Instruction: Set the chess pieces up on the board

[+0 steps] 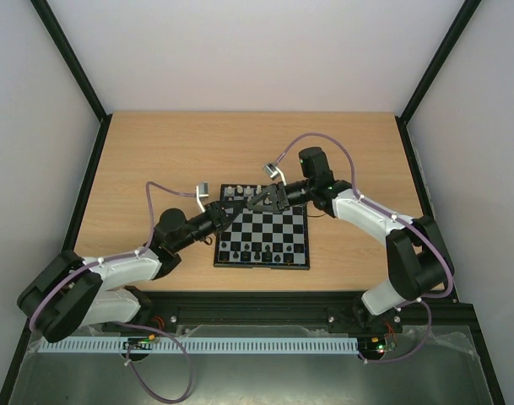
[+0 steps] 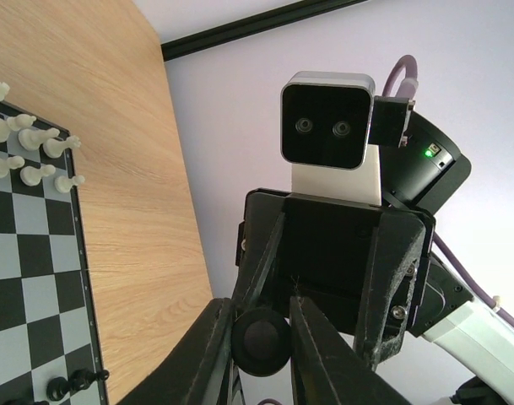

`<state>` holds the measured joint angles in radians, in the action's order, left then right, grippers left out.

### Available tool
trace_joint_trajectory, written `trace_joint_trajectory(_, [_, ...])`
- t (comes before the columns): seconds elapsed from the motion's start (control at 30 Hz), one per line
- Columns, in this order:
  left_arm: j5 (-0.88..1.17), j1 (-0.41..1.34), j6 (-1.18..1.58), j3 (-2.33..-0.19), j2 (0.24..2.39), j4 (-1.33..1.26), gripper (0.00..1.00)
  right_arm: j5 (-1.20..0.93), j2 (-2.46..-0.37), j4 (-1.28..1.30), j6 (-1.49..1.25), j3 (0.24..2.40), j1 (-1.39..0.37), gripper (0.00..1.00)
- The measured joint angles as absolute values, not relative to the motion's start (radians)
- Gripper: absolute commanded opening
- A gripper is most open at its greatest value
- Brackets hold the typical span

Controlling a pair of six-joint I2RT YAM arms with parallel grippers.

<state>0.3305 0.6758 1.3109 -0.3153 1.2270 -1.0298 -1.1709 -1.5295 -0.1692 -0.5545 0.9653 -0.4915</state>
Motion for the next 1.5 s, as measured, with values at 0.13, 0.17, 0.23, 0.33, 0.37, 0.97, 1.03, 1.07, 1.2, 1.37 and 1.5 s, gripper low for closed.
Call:
trace_joint_trajectory(0.13, [0.329,0.681,1.317,-0.321,1.239,-1.049,0.14,-1.176,-1.53,-0.181,-0.566,0.962,-0.492,0.37])
trace_joint_trajectory(0.17, [0.328,0.683,1.318,-0.325,1.241,-1.051,0.14,-1.177,-1.53,-0.182,-0.567,0.96,-0.493,0.36])
trace_joint_trajectory(0.23, [0.328,0.685,1.32,-0.33,1.243,-1.061,0.14,-1.18,-1.533,-0.184,-0.569,0.96,-0.494,0.33])
trace_joint_trajectory(0.33, [0.327,0.685,1.321,-0.331,1.245,-1.067,0.14,-1.182,-1.538,-0.186,-0.57,0.956,-0.496,0.26])
trace_joint_trajectory(0.37, [0.326,0.685,1.321,-0.331,1.247,-1.068,0.14,-1.182,-1.539,-0.186,-0.569,0.955,-0.497,0.23])
trace_joint_trajectory(0.97, [0.308,0.683,1.164,-0.441,1.187,-0.787,0.64,-1.051,-1.54,0.173,-0.217,1.069,-0.498,0.04])
trace_joint_trajectory(1.03, [0.302,0.672,1.088,-0.499,1.142,-0.64,0.67,-0.987,-1.537,0.292,-0.097,1.128,-0.498,0.04])
trace_joint_trajectory(1.07, [0.301,0.663,1.043,-0.537,1.118,-0.553,0.68,-0.957,-1.533,0.338,-0.043,1.153,-0.498,0.04])
trace_joint_trajectory(1.2, [0.288,0.58,0.871,-0.67,1.061,-0.282,0.71,-0.804,-1.502,0.539,0.175,1.223,-0.498,0.04])
trace_joint_trajectory(1.37, [0.287,0.42,0.654,-0.774,1.045,-0.014,0.72,-0.564,-1.446,0.756,0.414,1.25,-0.498,0.04])
trace_joint_trajectory(1.5, [0.286,0.318,0.52,-0.772,1.047,0.113,0.72,-0.379,-1.41,0.868,0.547,1.25,-0.516,0.04])
